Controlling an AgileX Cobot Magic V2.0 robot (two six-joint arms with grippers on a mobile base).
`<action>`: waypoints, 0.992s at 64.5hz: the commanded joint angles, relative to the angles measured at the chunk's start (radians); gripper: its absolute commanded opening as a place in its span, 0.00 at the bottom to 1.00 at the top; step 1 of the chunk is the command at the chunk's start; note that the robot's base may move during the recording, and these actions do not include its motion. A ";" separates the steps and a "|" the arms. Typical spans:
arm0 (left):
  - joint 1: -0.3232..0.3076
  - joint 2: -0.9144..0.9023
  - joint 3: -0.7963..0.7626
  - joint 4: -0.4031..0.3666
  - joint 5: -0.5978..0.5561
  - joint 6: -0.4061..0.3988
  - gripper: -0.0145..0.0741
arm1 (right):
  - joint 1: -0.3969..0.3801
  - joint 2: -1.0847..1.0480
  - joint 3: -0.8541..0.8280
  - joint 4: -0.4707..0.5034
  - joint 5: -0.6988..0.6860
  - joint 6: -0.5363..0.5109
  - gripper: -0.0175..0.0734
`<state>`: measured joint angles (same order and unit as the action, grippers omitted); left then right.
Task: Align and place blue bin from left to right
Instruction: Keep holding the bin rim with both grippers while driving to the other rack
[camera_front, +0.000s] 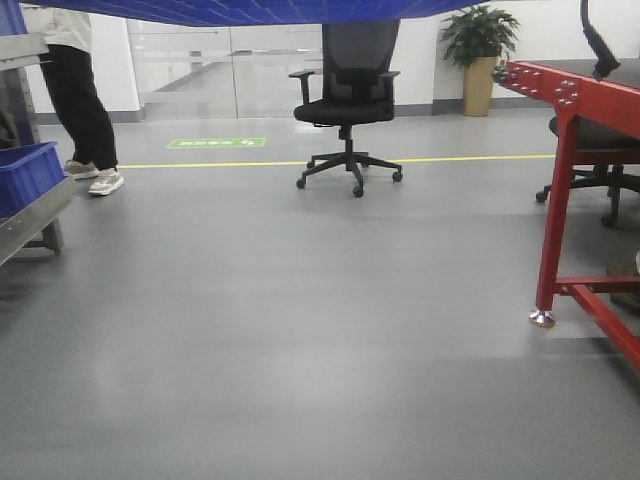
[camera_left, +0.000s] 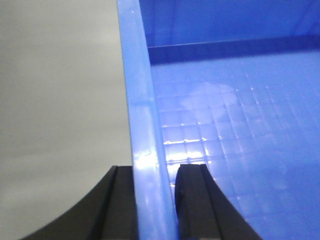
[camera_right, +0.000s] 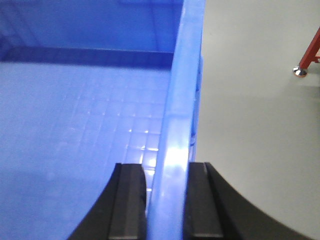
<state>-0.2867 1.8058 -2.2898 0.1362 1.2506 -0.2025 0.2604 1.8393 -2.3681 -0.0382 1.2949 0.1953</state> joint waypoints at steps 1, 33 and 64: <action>-0.011 -0.027 -0.019 -0.010 -0.098 0.017 0.15 | 0.003 -0.029 -0.014 0.009 -0.100 -0.032 0.12; -0.011 -0.027 -0.019 0.000 -0.098 0.017 0.15 | 0.003 -0.029 -0.014 0.009 -0.100 -0.032 0.12; -0.011 -0.027 -0.019 0.016 -0.100 0.017 0.15 | 0.003 -0.029 -0.014 0.009 -0.100 -0.032 0.12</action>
<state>-0.2904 1.8058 -2.2898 0.1513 1.2450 -0.2025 0.2604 1.8393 -2.3681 -0.0382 1.2877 0.1955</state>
